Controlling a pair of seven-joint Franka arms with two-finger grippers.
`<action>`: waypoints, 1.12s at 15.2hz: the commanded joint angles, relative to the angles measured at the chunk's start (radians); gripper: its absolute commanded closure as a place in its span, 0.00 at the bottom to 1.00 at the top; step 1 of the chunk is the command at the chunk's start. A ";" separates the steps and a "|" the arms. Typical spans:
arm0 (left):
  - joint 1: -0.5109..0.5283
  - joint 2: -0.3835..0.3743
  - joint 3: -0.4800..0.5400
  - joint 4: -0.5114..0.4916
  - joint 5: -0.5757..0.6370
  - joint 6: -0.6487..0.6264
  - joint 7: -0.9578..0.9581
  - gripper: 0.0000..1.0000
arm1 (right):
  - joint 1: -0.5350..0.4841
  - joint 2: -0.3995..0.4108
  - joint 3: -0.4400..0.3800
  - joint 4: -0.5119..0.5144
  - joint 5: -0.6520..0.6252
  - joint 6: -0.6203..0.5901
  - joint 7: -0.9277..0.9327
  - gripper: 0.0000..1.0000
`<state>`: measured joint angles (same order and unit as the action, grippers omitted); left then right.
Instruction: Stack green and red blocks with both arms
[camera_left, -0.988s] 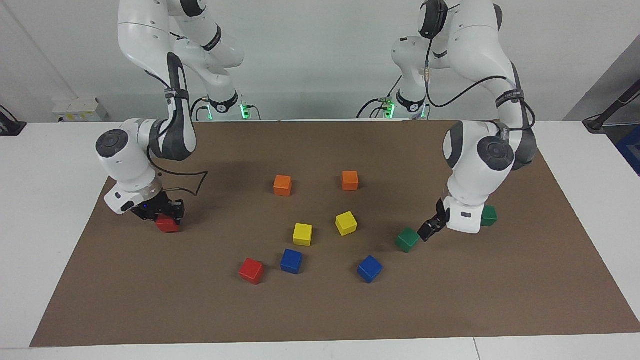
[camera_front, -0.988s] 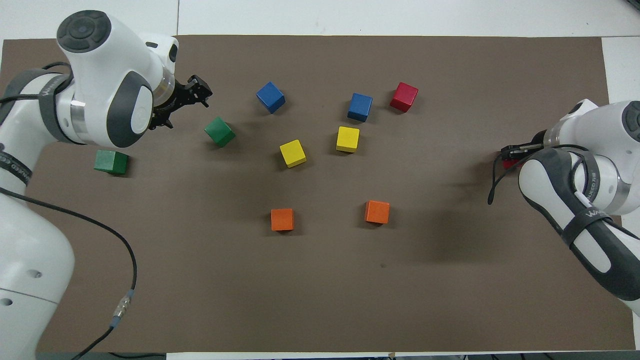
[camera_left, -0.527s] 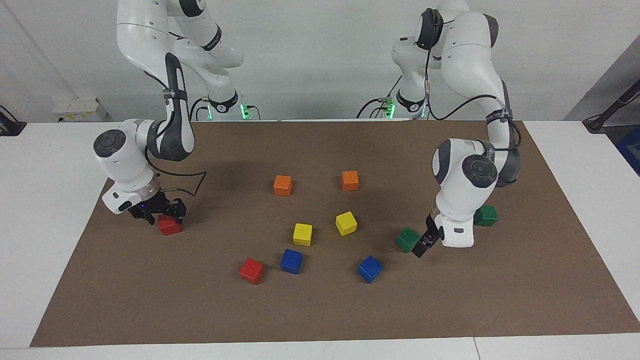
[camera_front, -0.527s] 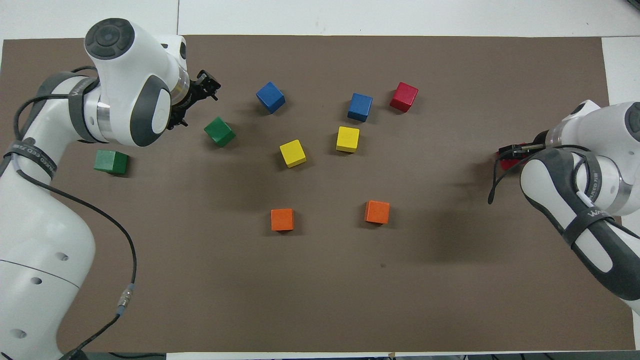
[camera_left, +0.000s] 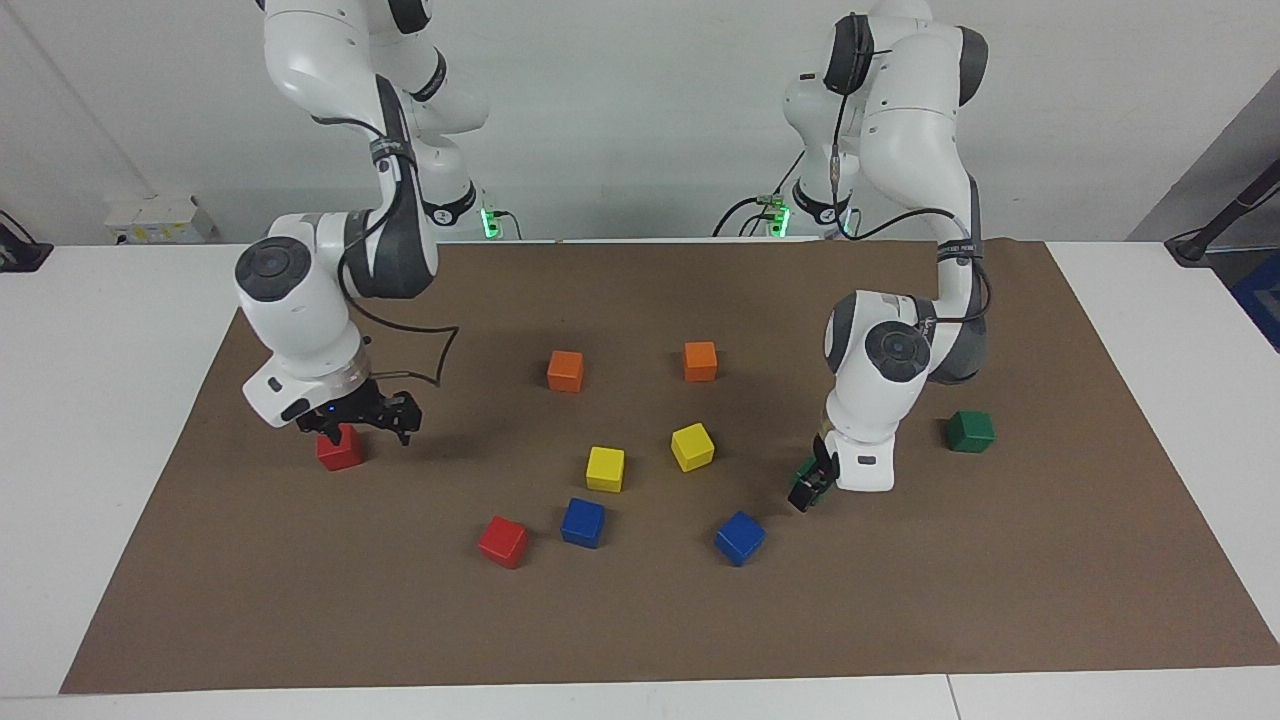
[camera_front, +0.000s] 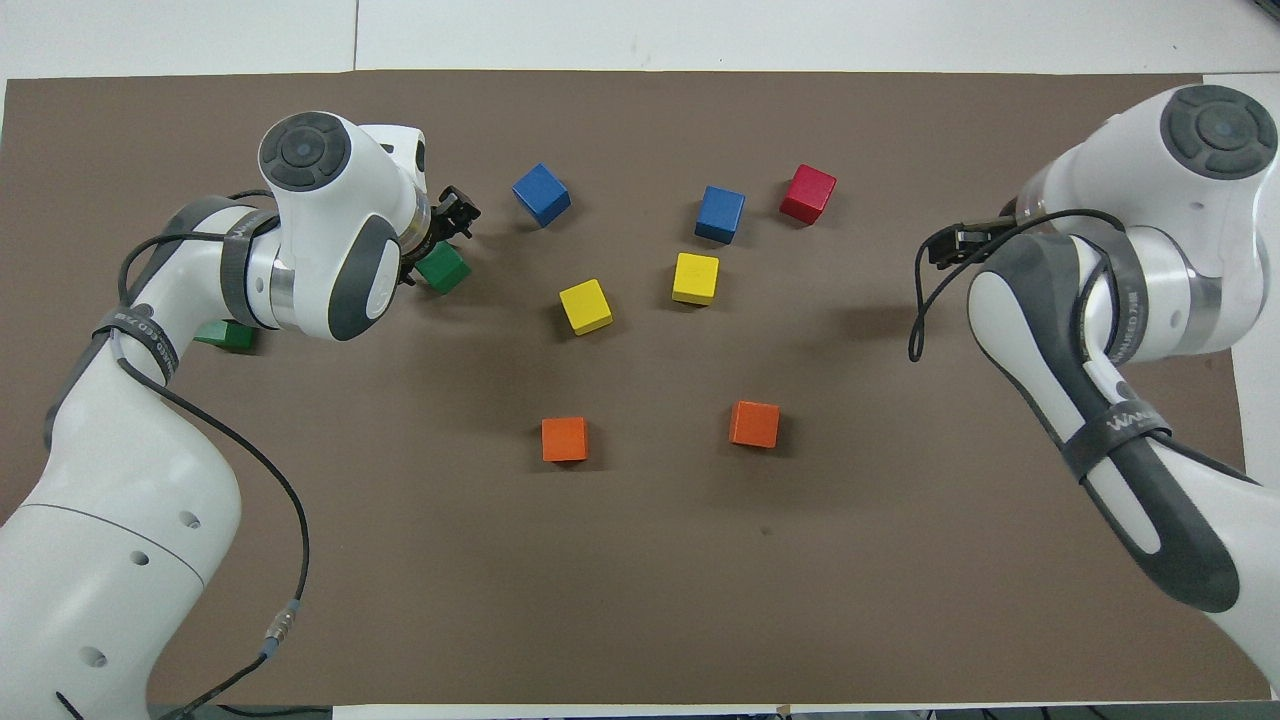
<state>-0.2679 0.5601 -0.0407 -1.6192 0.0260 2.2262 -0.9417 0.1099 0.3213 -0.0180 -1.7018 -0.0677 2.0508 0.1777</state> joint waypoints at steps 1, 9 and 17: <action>-0.013 -0.051 0.015 -0.042 0.020 -0.037 -0.020 1.00 | 0.063 0.135 0.001 0.154 -0.005 -0.028 0.188 0.00; 0.249 -0.330 0.012 -0.111 0.028 -0.404 0.772 1.00 | 0.134 0.422 0.003 0.517 0.011 -0.058 0.493 0.00; 0.400 -0.302 0.012 -0.218 0.022 -0.154 1.109 1.00 | 0.149 0.521 0.003 0.602 0.015 0.012 0.494 0.00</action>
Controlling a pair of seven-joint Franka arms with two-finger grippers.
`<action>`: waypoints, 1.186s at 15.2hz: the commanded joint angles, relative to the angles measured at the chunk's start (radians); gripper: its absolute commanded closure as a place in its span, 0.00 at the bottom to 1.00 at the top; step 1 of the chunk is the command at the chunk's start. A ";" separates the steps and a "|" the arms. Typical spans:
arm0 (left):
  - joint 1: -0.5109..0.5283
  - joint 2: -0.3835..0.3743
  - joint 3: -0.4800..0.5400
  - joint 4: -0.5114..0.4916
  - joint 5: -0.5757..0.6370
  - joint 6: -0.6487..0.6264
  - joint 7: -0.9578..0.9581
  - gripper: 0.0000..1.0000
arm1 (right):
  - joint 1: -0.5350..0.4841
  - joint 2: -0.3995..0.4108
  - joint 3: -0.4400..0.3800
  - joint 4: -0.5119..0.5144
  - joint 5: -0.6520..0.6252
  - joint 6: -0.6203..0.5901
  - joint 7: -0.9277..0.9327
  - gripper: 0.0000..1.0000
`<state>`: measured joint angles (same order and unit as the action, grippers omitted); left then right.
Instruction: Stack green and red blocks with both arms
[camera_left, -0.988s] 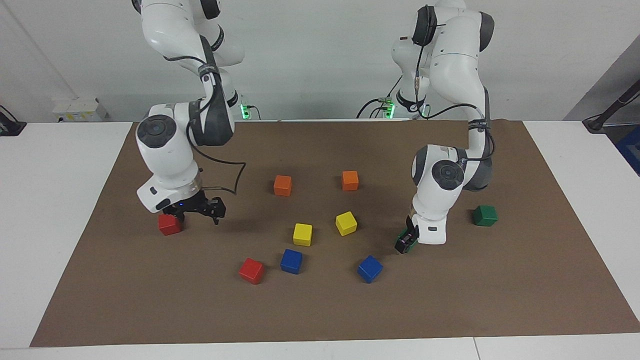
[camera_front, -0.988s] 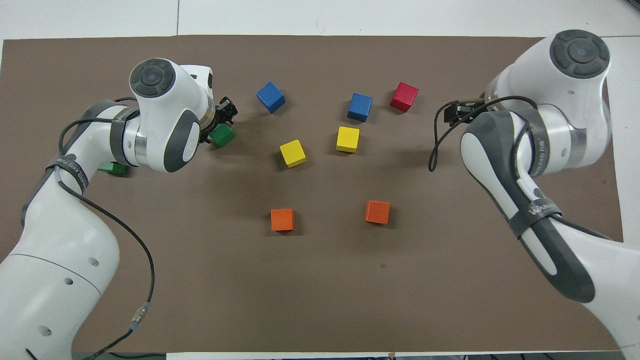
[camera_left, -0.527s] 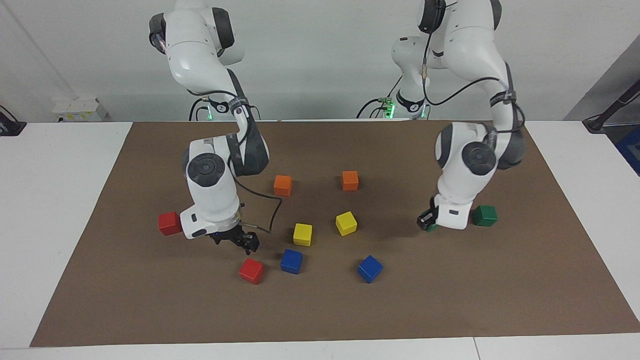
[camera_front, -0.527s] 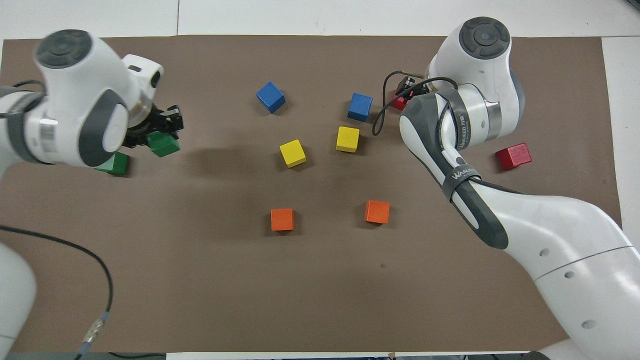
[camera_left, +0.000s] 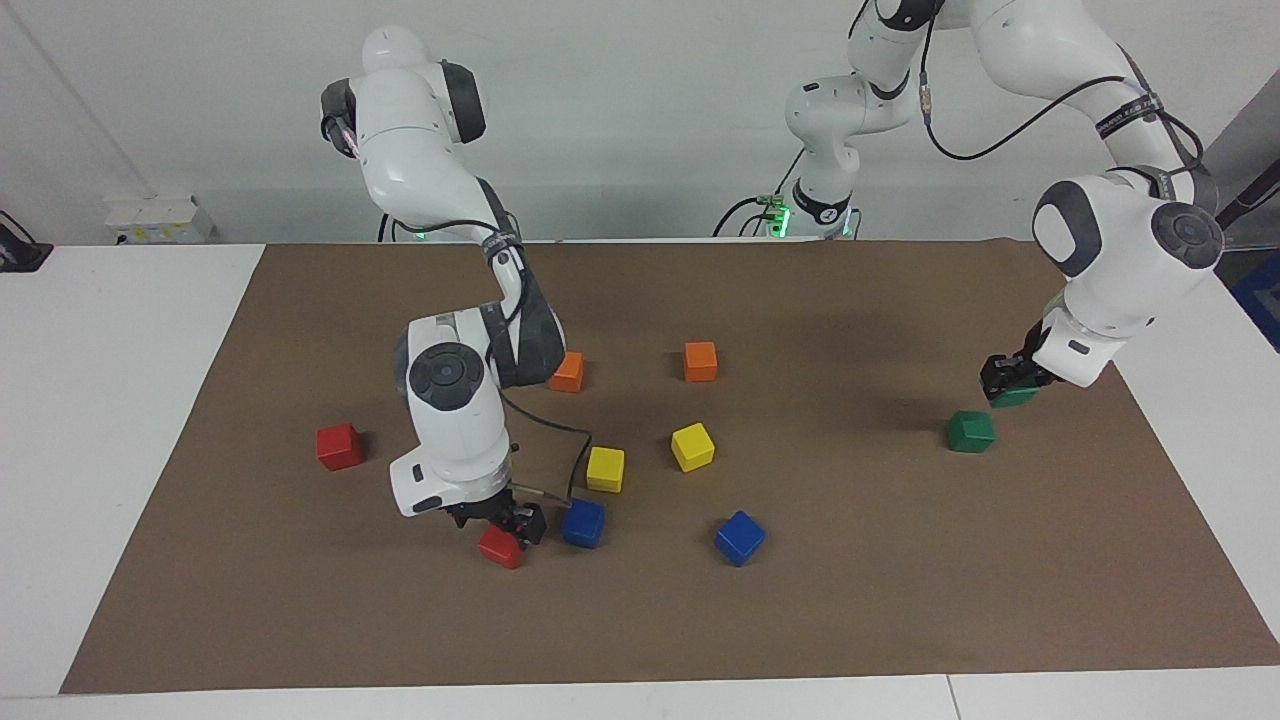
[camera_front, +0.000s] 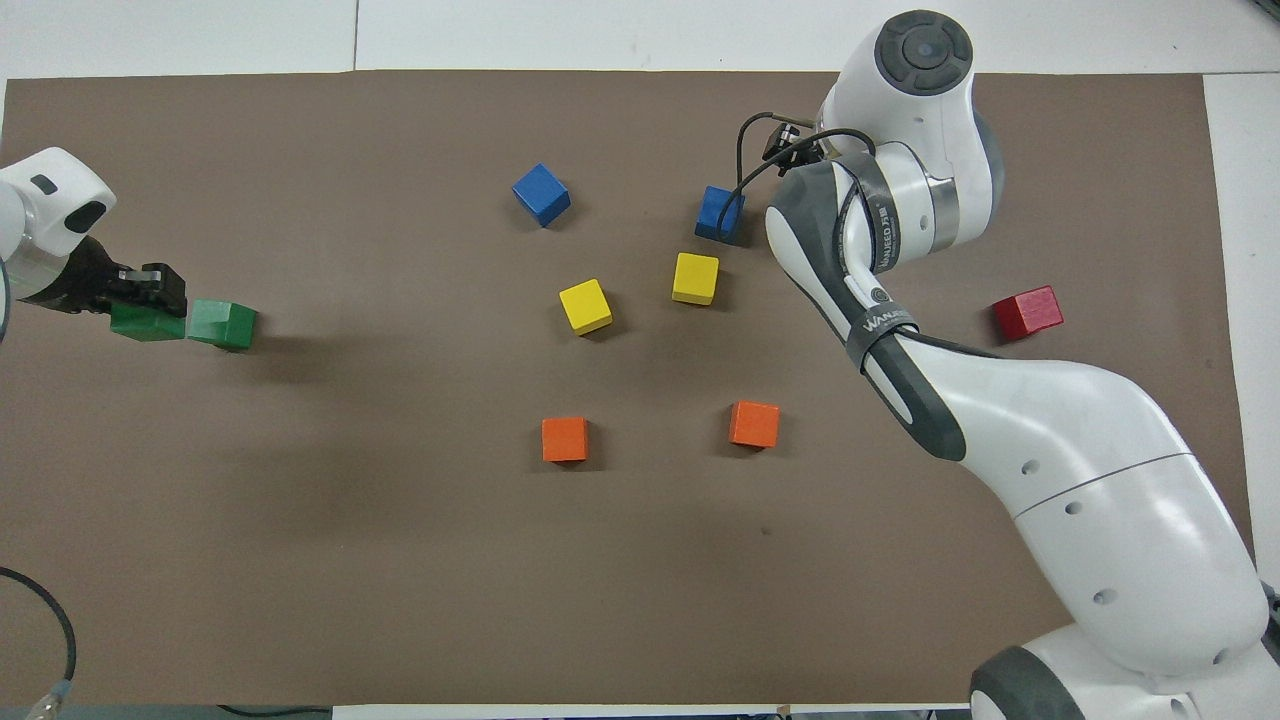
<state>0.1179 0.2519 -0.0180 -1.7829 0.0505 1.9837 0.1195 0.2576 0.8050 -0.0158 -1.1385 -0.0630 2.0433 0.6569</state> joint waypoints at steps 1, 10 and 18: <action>0.014 0.009 -0.011 -0.055 -0.003 0.095 0.051 1.00 | -0.004 0.036 0.000 0.019 0.009 0.053 0.015 0.00; 0.008 0.035 -0.013 -0.058 -0.014 0.138 0.086 1.00 | -0.003 0.017 0.002 -0.083 0.015 0.147 0.056 1.00; 0.002 0.040 -0.011 -0.102 -0.035 0.185 0.089 0.43 | -0.086 -0.223 0.000 -0.253 -0.001 -0.066 -0.334 1.00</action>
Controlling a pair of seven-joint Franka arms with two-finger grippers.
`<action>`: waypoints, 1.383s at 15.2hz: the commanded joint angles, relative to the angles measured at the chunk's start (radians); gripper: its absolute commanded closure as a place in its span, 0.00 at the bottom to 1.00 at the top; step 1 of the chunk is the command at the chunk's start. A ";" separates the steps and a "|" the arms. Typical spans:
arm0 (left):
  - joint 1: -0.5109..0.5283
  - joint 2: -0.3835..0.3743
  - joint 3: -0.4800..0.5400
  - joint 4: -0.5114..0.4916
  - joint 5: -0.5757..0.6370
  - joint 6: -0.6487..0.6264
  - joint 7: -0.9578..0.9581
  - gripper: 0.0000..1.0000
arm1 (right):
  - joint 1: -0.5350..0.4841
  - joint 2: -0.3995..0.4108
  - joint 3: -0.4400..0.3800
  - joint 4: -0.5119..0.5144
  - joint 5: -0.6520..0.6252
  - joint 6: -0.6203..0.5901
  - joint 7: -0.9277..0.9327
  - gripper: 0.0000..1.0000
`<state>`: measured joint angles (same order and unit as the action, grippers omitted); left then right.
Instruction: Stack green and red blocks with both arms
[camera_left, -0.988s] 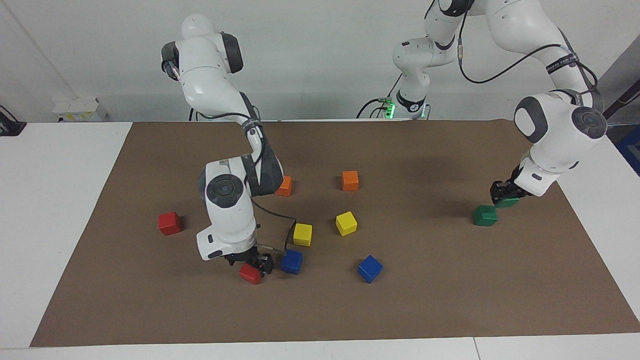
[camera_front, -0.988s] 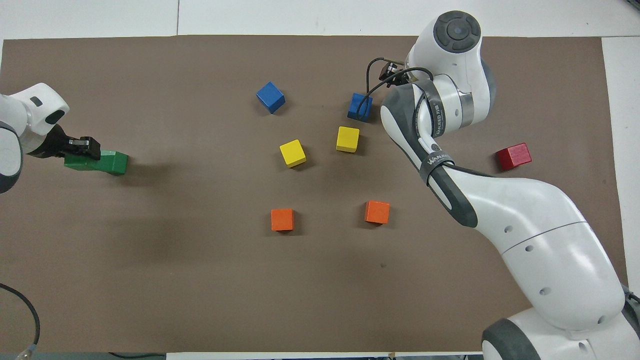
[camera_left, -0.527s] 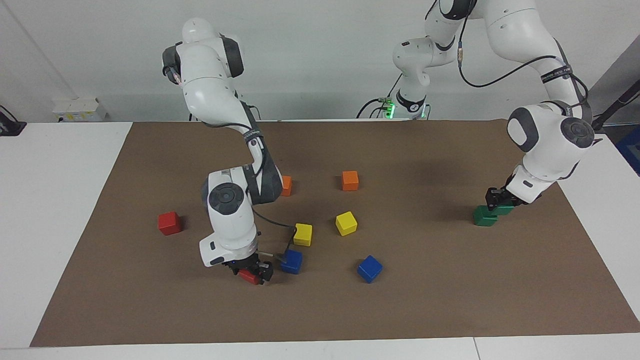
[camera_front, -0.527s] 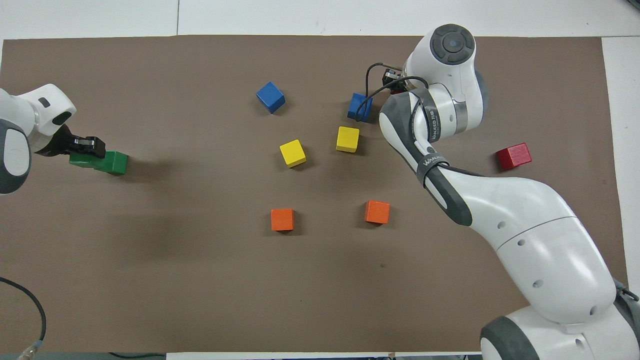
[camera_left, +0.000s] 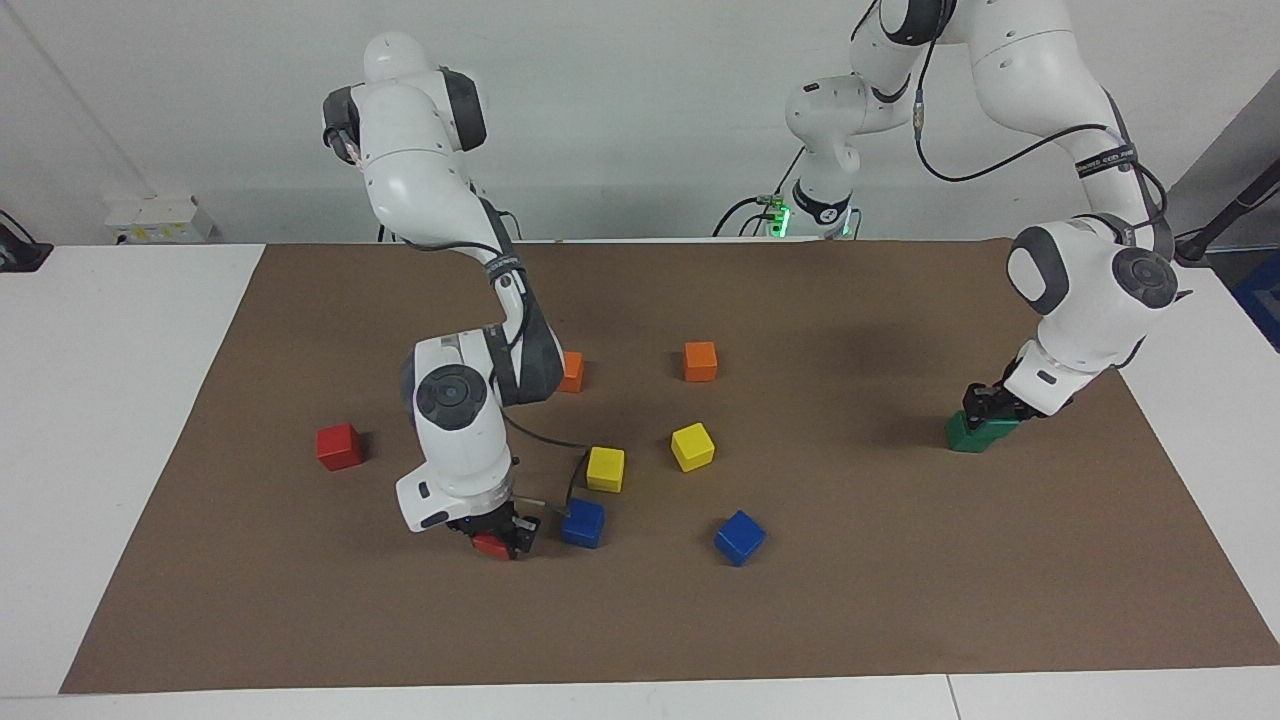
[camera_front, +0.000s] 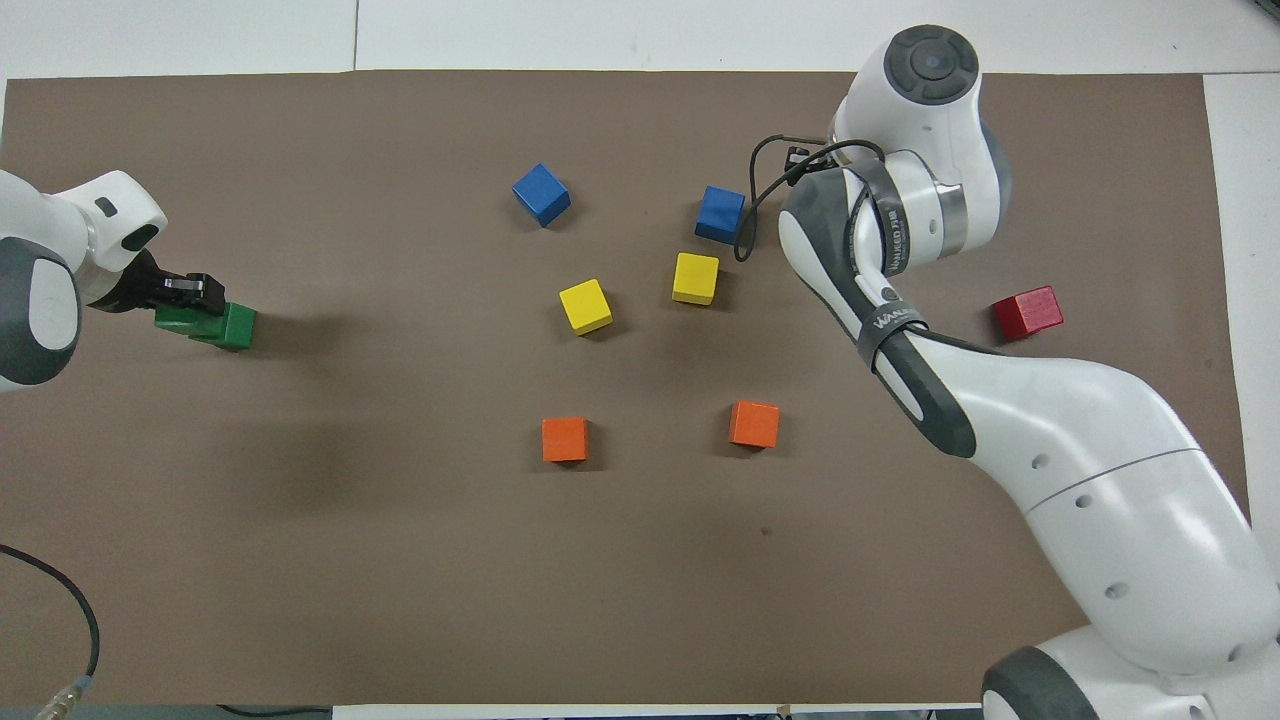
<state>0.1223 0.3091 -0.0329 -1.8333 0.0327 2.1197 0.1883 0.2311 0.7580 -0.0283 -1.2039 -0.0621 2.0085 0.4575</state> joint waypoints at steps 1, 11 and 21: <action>-0.003 -0.021 0.004 -0.066 -0.017 0.055 0.016 0.00 | -0.090 -0.266 0.013 -0.320 -0.002 0.011 -0.229 1.00; -0.003 -0.198 0.002 0.089 -0.019 -0.343 -0.006 0.00 | -0.308 -0.569 0.015 -0.868 0.015 0.386 -0.736 1.00; -0.032 -0.346 -0.004 0.054 -0.020 -0.453 -0.119 0.00 | -0.348 -0.571 0.018 -0.899 0.097 0.453 -0.804 0.85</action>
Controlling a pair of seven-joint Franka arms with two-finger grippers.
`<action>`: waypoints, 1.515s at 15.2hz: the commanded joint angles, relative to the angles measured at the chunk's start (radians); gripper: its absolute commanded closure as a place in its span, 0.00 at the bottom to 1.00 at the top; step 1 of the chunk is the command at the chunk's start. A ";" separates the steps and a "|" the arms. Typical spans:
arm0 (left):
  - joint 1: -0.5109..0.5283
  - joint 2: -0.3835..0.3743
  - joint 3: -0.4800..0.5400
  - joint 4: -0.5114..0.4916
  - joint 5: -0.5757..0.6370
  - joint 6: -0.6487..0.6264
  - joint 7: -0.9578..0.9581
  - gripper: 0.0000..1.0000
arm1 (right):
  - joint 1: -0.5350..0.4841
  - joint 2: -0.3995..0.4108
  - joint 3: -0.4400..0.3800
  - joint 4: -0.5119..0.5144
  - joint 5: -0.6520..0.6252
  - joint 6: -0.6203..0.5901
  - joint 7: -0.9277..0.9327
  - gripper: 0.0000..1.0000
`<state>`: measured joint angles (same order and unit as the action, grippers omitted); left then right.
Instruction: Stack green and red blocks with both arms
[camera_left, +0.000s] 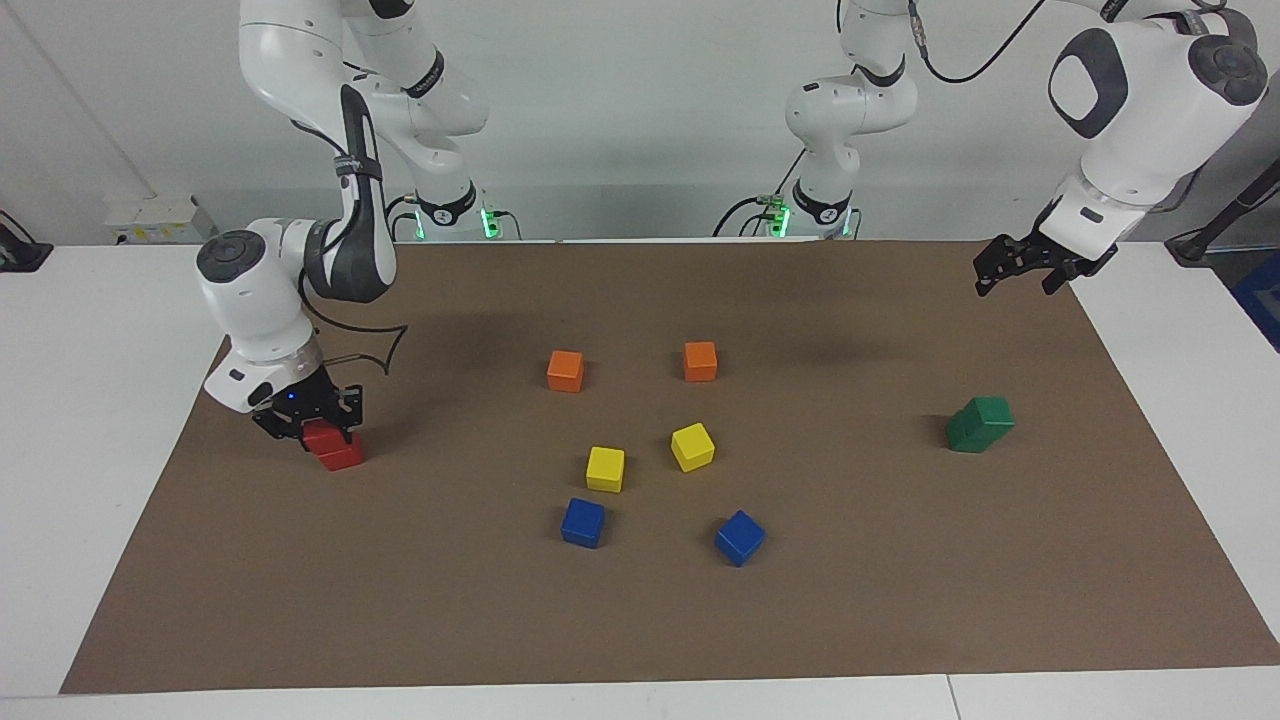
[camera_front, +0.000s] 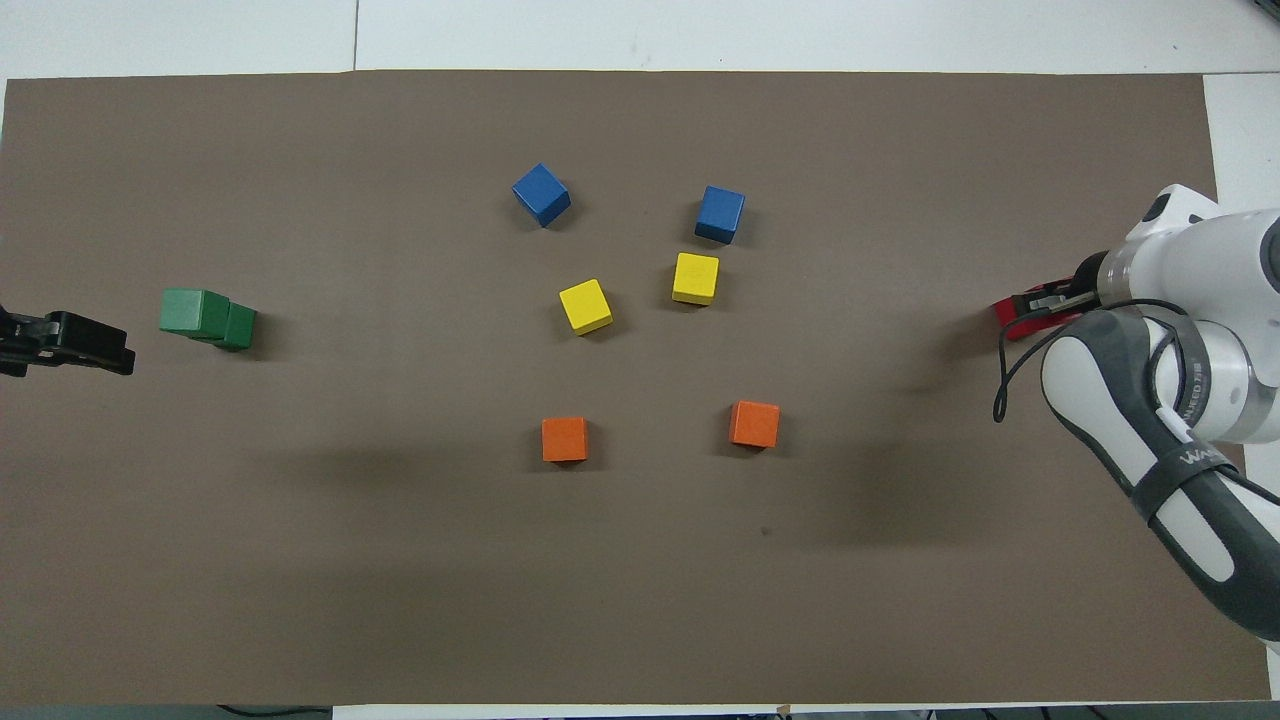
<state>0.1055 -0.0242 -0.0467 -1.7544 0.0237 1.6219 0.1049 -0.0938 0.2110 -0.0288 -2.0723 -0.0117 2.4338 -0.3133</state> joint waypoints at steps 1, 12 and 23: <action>-0.024 0.013 0.019 0.002 -0.027 0.056 -0.037 0.00 | -0.023 -0.024 0.018 -0.031 0.053 0.028 -0.032 0.52; -0.107 -0.028 0.064 0.013 -0.039 -0.005 -0.082 0.00 | 0.028 -0.068 0.020 0.182 0.052 -0.321 0.005 0.00; -0.130 -0.011 -0.004 0.069 -0.039 -0.002 -0.120 0.00 | 0.097 -0.252 0.029 0.371 0.041 -0.889 0.165 0.00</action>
<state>-0.0097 -0.0333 -0.0522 -1.6871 -0.0068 1.6306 0.0088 0.0088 -0.0541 -0.0092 -1.7141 0.0218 1.5757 -0.1685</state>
